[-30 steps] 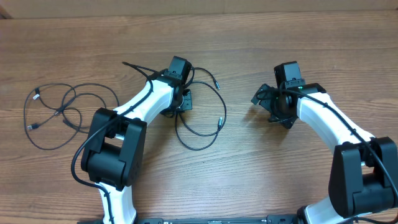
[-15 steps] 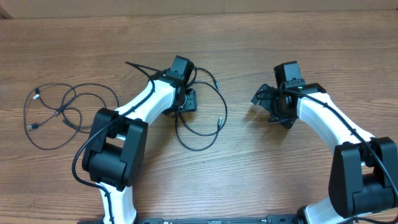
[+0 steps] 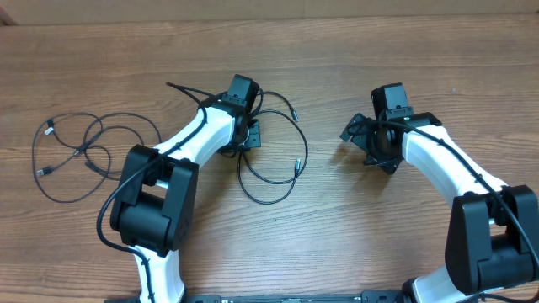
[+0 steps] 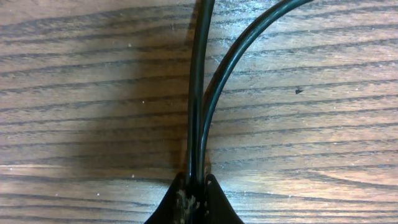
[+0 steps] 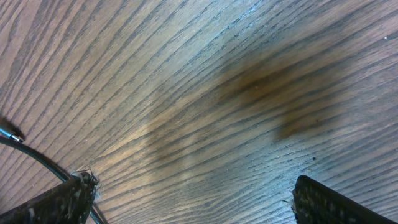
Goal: Untangle cables
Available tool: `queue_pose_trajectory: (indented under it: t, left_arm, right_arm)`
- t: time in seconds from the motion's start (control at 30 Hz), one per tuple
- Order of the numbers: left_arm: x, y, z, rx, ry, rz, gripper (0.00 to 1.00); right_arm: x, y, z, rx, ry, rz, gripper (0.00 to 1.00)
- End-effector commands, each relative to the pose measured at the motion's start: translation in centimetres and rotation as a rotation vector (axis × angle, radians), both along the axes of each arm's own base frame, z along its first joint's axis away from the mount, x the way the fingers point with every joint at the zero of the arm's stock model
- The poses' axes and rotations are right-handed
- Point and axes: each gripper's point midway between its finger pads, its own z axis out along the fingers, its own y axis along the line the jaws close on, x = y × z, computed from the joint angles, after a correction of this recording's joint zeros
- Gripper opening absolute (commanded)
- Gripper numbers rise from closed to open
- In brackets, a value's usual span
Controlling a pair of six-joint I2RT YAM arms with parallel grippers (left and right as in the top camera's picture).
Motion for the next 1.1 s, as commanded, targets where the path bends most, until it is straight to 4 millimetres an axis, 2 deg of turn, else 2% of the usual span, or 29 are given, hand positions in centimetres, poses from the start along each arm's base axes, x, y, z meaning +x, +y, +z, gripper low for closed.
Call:
queue_pose_trajectory:
  t: [0.0,0.07,0.1,0.13,0.17,0.2,0.23,0.27,0.3,0.33,0.37,0.4,0.5,0.77,0.87,0.97,1.03,1.07]
  left_arm:
    - [-3.0,0.2,-4.0,0.007,0.134,-0.005,0.15]
    - [-3.0,0.2,-4.0,0.006,0.135,-0.006,0.27]
    - [-3.0,0.1,-4.0,0.006,0.135,-0.007,0.39]
    - [-3.0,0.1,-4.0,0.007,0.135,-0.007,0.61]
    - [-3.0,0.1,-4.0,0.006,0.135,-0.007,0.75]
    - [-3.0,0.1,-4.0,0.006,0.135,-0.007,0.76]
    - [-3.0,0.2,-4.0,0.006,0.136,-0.006,0.74]
    - [-3.0,0.1,-4.0,0.006,0.135,-0.006,0.64]
    - [-3.0,0.1,-4.0,0.005,0.135,-0.006,0.5]
    - [-3.0,0.1,-4.0,0.005,0.135,-0.006,0.25]
    - [-2.9,0.1,-3.9,0.005,0.134,-0.006,0.11]
    - [-2.9,0.1,-3.8,0.006,0.135,-0.006,0.05]
    - [-2.6,0.0,-2.8,0.01,0.144,-0.006,0.04]
    - [-1.2,-0.4,2.2,0.027,0.168,-0.012,0.04]
    - [-1.2,-0.4,3.1,0.029,0.172,-0.012,0.04]
    - [-1.6,-0.3,3.1,0.035,0.187,-0.012,0.05]
    - [-1.9,-0.1,3.0,0.041,0.2,-0.021,0.24]
    - [-2.0,-0.1,3.0,0.044,0.205,-0.035,0.31]
  right_arm:
    - [0.6,-0.2,1.1,-0.004,-0.038,-0.002,1.0]
    - [0.6,-0.2,1.1,-0.004,-0.038,-0.002,1.0]
    - [0.6,-0.2,1.1,-0.004,-0.038,-0.002,1.0]
    - [0.6,-0.2,1.1,-0.004,-0.038,-0.002,1.0]
    - [0.6,-0.2,1.1,-0.004,-0.038,-0.002,1.0]
    - [0.6,-0.2,1.1,-0.004,-0.038,-0.002,1.0]
    - [0.6,-0.2,1.1,-0.004,-0.038,-0.002,1.0]
    - [0.6,-0.2,1.1,-0.004,-0.038,-0.002,1.0]
    - [0.6,-0.2,1.1,-0.004,-0.038,-0.002,1.0]
    - [0.6,-0.2,1.1,-0.004,-0.038,-0.002,1.0]
    - [0.6,-0.2,1.1,-0.004,-0.038,-0.002,1.0]
    - [0.6,-0.2,1.1,-0.004,-0.038,-0.002,1.0]
    - [0.6,-0.2,1.1,-0.004,-0.038,-0.002,1.0]
    - [0.6,-0.2,1.1,-0.004,-0.038,-0.002,1.0]
    - [0.6,-0.2,1.1,-0.004,-0.038,-0.002,1.0]
    - [0.6,-0.2,1.1,-0.004,-0.038,-0.002,1.0]
    - [0.6,-0.2,1.1,-0.004,-0.038,-0.002,1.0]
    - [0.6,-0.2,1.1,-0.004,-0.038,-0.002,1.0]
